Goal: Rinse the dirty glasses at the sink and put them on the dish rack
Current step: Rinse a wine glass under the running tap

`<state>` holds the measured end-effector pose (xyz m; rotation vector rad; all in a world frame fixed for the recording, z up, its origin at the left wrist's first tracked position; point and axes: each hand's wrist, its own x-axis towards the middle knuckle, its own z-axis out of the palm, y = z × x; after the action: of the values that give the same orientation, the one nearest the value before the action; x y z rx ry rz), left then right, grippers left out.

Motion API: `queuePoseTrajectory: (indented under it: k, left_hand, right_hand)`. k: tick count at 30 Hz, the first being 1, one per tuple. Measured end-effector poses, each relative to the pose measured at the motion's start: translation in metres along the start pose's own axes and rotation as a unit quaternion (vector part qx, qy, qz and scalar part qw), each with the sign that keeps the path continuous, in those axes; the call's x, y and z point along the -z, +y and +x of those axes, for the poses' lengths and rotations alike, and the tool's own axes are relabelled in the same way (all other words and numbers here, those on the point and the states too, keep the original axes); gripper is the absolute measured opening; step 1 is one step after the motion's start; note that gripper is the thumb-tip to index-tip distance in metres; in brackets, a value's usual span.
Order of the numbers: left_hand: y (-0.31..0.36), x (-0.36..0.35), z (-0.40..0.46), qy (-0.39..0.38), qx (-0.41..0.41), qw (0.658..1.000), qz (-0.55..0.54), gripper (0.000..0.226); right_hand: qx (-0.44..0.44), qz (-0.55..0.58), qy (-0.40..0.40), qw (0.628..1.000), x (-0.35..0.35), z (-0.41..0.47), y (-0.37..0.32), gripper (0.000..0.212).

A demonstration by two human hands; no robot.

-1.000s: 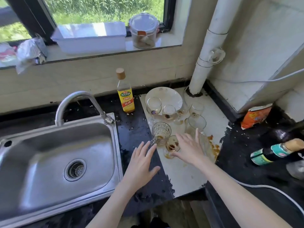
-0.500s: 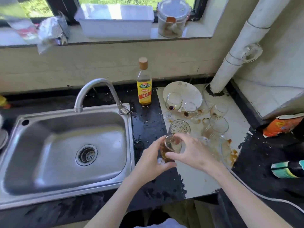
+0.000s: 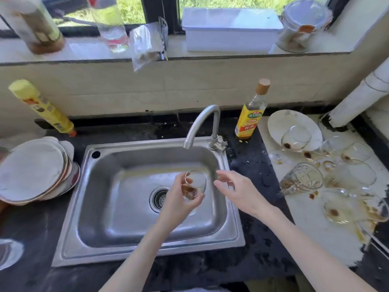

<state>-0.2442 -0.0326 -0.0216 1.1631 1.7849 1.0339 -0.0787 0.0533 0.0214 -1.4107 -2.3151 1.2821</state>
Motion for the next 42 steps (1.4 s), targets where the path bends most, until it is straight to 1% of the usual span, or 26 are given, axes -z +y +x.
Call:
queuePoseTrajectory:
  k: [3, 7, 9, 11, 13, 14, 16, 18, 20, 22, 24, 25, 27, 29, 31, 34, 36, 37, 39, 40, 41, 42]
  left_hand:
    - [-0.012, 0.030, 0.016, 0.005, 0.008, 1.000, 0.004, 0.056]
    - [-0.019, 0.048, 0.033, 0.003, -0.013, 1.000, 0.021, 0.059]
    - [-0.023, 0.049, 0.039, 0.002, -0.014, 1.000, 0.026, 0.057]
    - [-0.027, 0.047, 0.046, -0.001, -0.010, 0.999, 0.036, 0.059]
    - [-0.030, 0.043, 0.050, -0.006, -0.005, 0.999, 0.037, 0.059]
    - [-0.031, 0.040, 0.052, -0.008, -0.002, 0.999, 0.035, 0.059]
    - [-0.034, 0.036, 0.055, -0.009, 0.006, 0.999, 0.035, 0.061]
    - [-0.036, 0.033, 0.057, -0.009, 0.013, 0.999, 0.033, 0.060]
    - [-0.037, 0.031, 0.058, -0.004, 0.023, 0.999, 0.031, 0.059]
    - [-0.039, 0.029, 0.059, -0.002, 0.036, 0.999, 0.026, 0.057]
    - [-0.041, 0.027, 0.060, -0.008, 0.051, 0.999, 0.016, 0.059]
    - [-0.041, 0.026, 0.060, -0.011, 0.056, 0.998, 0.012, 0.060]
    - [-0.044, 0.025, 0.061, -0.015, 0.063, 0.998, 0.004, 0.060]
    - [-0.047, 0.024, 0.061, -0.017, 0.074, 0.997, -0.009, 0.061]
    - [-0.049, 0.024, 0.060, -0.019, 0.086, 0.996, -0.020, 0.064]
    - [-0.049, 0.023, 0.060, -0.023, 0.108, 0.993, -0.037, 0.063]
    - [-0.049, 0.023, 0.061, -0.024, 0.132, 0.989, -0.055, 0.062]
    - [-0.049, 0.024, 0.062, -0.023, 0.147, 0.986, -0.070, 0.062]
    - [-0.049, 0.028, 0.063, -0.018, 0.176, 0.978, -0.106, 0.056]
    - [-0.048, 0.029, 0.063, -0.017, 0.189, 0.974, -0.126, 0.053]
    - [-0.045, 0.030, 0.063, -0.017, 0.201, 0.968, -0.149, 0.051]
    - [-0.042, 0.030, 0.064, -0.017, 0.216, 0.960, -0.176, 0.050]
  right_hand:
    - [-0.038, -0.037, 0.030, 0.998, -0.014, 0.029, 0.001, 0.047]
    - [-0.093, -0.088, 0.046, 0.991, -0.016, 0.068, 0.013, 0.049]
    - [-0.099, -0.097, 0.064, 0.988, -0.012, 0.088, 0.018, 0.047]
    - [-0.108, -0.097, 0.083, 0.986, -0.007, 0.108, 0.019, 0.053]
    - [-0.119, -0.089, 0.079, 0.986, -0.001, 0.125, 0.018, 0.057]
    - [-0.123, -0.082, 0.076, 0.986, 0.001, 0.131, 0.017, 0.053]
    - [-0.123, -0.071, 0.089, 0.986, -0.001, 0.138, 0.017, 0.042]
    - [-0.115, -0.065, 0.128, 0.983, -0.008, 0.137, 0.022, 0.035]
    - [-0.079, -0.094, 0.149, 0.981, -0.023, 0.132, 0.032, 0.037]
    - [-0.047, -0.201, 0.109, 0.972, -0.043, 0.126, 0.042, 0.046]
    - [-0.059, -0.305, 0.025, 0.950, -0.059, 0.122, 0.049, 0.055]
    - [-0.071, -0.332, -0.005, 0.941, -0.063, 0.122, 0.052, 0.059]
    - [-0.088, -0.361, -0.039, 0.927, -0.064, 0.125, 0.052, 0.062]
    - [-0.085, -0.387, -0.053, 0.917, -0.061, 0.127, 0.053, 0.062]
    - [-0.084, -0.387, -0.066, 0.916, -0.059, 0.127, 0.054, 0.060]
    - [-0.085, -0.364, -0.090, 0.923, -0.056, 0.124, 0.053, 0.056]
    - [-0.073, -0.316, -0.087, 0.942, -0.053, 0.123, 0.049, 0.053]
    - [-0.068, -0.260, -0.075, 0.960, -0.052, 0.122, 0.046, 0.051]
    - [-0.088, -0.074, -0.058, 0.992, -0.052, 0.118, 0.034, 0.043]
    - [-0.112, 0.035, -0.059, 0.991, -0.053, 0.114, 0.026, 0.039]
    - [-0.140, 0.138, -0.066, 0.978, -0.056, 0.108, 0.019, 0.036]
    - [-0.168, 0.226, -0.077, 0.956, -0.059, 0.102, 0.013, 0.033]
